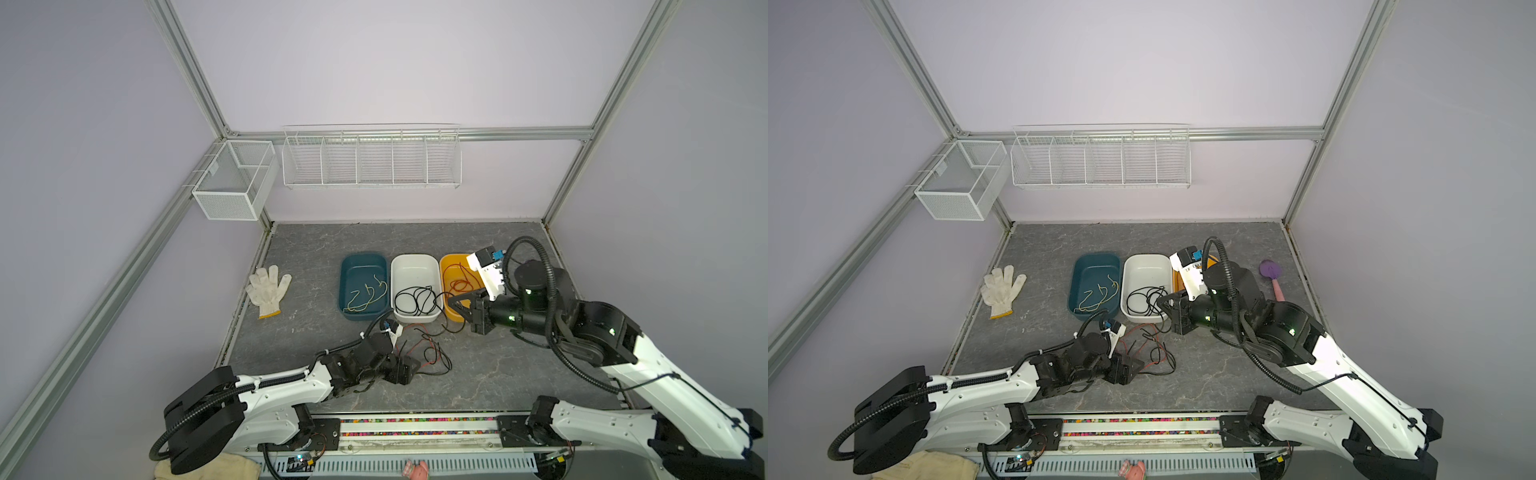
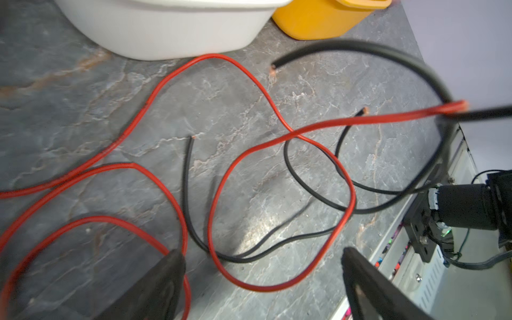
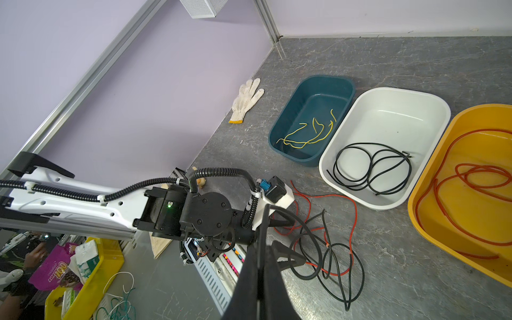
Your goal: Untangle the cables
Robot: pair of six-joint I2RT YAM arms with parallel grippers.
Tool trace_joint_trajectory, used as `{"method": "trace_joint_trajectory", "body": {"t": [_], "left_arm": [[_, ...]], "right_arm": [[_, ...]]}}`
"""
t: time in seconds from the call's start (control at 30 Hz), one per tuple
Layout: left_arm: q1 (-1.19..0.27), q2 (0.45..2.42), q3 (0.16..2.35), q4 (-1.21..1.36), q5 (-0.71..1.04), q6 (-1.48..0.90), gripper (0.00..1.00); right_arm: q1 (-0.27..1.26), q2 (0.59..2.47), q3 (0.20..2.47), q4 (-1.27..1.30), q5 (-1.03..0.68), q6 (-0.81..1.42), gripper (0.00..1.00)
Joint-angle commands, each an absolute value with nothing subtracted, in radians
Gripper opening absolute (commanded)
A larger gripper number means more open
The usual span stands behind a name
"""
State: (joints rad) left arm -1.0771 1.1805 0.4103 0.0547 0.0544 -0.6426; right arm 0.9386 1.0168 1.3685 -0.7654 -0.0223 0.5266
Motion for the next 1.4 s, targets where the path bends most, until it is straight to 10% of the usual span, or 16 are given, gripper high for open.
{"method": "trace_joint_trajectory", "body": {"t": [0.0, 1.37], "left_arm": [[-1.09, 1.197, 0.414, 0.123, 0.094, -0.612, 0.88], [-1.124, 1.288, 0.454, 0.129, 0.149, -0.537, 0.07]], "right_arm": [[0.945, 1.02, 1.398, -0.738, -0.031, 0.51, 0.07], [0.944, 1.004, 1.443, -0.742, 0.003, 0.512, 0.07]]}}
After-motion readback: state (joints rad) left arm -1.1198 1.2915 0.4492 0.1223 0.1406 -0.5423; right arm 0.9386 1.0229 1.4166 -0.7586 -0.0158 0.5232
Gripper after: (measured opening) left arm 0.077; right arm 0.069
